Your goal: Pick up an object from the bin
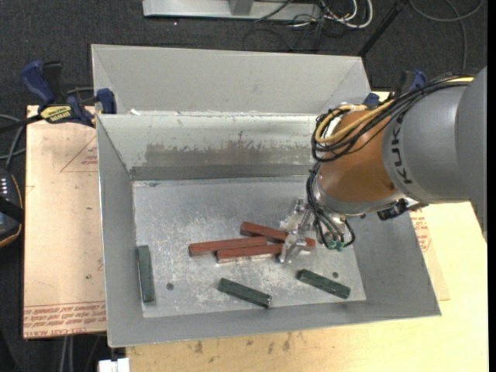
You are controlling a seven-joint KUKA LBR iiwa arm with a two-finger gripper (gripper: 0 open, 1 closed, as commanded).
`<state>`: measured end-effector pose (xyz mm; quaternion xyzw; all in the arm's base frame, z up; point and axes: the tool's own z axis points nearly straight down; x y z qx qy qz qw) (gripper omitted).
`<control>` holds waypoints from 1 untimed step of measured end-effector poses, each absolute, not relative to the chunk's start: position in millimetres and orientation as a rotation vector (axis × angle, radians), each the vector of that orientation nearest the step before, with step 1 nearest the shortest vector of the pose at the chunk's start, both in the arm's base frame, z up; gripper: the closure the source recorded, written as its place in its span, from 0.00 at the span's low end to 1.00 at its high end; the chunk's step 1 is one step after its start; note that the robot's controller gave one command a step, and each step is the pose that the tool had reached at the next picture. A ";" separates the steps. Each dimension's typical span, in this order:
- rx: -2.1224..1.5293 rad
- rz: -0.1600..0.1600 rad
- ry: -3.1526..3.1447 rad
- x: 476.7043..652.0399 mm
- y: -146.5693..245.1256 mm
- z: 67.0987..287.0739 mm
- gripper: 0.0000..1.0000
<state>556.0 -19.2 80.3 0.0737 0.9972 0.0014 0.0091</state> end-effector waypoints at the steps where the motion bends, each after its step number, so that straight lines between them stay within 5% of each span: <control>1: 0.230 0.004 3.118 555.0 -19.1 83.0 1.00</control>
Offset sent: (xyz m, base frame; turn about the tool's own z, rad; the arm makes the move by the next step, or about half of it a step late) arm -0.0001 -0.0001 0.0653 0.0000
